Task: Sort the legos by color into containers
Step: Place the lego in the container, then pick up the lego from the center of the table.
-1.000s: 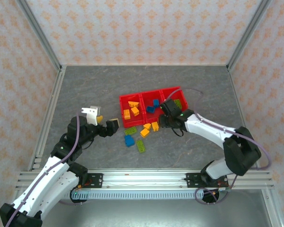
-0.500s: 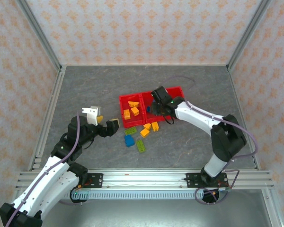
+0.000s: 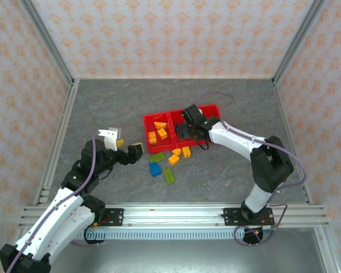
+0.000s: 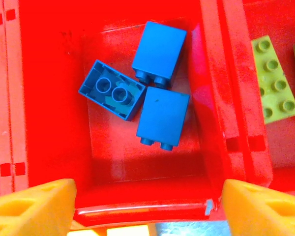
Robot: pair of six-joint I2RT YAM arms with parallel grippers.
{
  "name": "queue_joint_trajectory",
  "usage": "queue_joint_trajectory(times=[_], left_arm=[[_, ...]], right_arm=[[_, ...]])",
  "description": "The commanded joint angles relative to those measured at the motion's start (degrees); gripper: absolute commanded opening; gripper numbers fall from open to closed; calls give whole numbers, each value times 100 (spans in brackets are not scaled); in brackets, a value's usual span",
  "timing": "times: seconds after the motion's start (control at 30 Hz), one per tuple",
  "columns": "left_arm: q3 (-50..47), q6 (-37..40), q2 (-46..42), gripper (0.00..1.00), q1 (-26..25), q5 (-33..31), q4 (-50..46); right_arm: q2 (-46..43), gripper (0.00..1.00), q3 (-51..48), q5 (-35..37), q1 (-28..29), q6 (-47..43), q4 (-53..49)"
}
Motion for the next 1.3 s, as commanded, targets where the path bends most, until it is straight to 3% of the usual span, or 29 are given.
queue_joint_trajectory(times=[0.0,0.33,0.57,1.27], left_arm=[[10,93,16,99,-51,53,27],[10,97,34,99,-50,66,37],[10,85,41,99,-52,75,46],[10,93,26,99,-49,71,38]], right_arm=[[-409,97,-229,62,-20,127,17],[-983,100,-1085,-256,188,280,279],[-803,99,-1350,-154,610,147,321],[129,72,-1276,-49,746,53,452]])
